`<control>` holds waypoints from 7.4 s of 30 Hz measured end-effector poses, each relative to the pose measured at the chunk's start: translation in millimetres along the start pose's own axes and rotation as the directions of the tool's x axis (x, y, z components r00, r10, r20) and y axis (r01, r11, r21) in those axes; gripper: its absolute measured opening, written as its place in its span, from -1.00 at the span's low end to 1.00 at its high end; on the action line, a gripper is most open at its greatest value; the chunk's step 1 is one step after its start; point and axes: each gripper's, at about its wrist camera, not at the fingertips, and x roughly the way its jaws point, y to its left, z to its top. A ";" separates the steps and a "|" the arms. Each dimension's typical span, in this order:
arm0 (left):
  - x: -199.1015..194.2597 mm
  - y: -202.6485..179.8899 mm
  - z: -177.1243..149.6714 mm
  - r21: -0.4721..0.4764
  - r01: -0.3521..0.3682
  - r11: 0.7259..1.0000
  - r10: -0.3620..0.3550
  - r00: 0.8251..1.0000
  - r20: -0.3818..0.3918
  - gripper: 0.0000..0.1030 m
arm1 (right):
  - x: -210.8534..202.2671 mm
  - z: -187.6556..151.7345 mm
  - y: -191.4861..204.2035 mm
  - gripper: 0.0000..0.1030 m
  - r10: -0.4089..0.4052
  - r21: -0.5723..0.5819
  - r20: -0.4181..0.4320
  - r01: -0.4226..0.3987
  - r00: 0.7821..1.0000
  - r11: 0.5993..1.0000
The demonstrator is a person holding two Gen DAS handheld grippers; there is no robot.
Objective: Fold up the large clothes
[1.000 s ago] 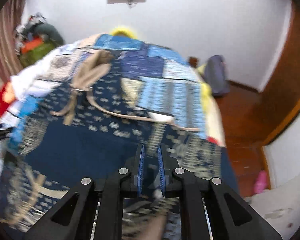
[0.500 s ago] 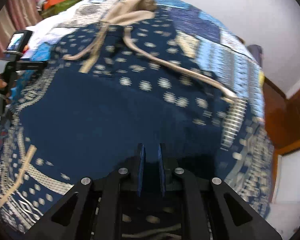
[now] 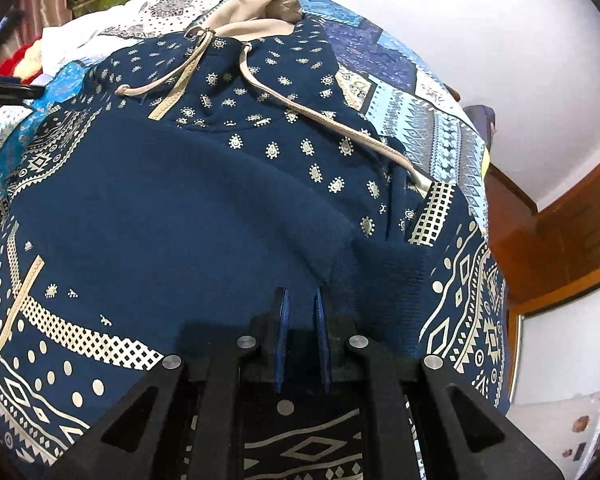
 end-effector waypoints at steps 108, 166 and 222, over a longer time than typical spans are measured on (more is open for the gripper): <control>-150.7 -164.0 -28.3 0.230 0.295 0.927 -0.326 0.938 0.113 0.85 | -64.7 -33.5 -71.5 -0.81 0.376 0.397 0.046 -0.362 0.926 0.843; 7.0 -75.8 -96.1 -0.032 0.263 0.964 -0.265 0.961 -0.082 0.36 | 10.7 -4.8 -49.1 0.82 -0.297 0.099 0.032 0.293 0.954 0.951; -12.8 16.8 -80.1 -0.160 0.153 0.975 -0.169 0.982 -0.090 0.51 | -39.6 -19.6 -76.5 0.82 0.050 0.297 0.063 -0.067 0.997 0.953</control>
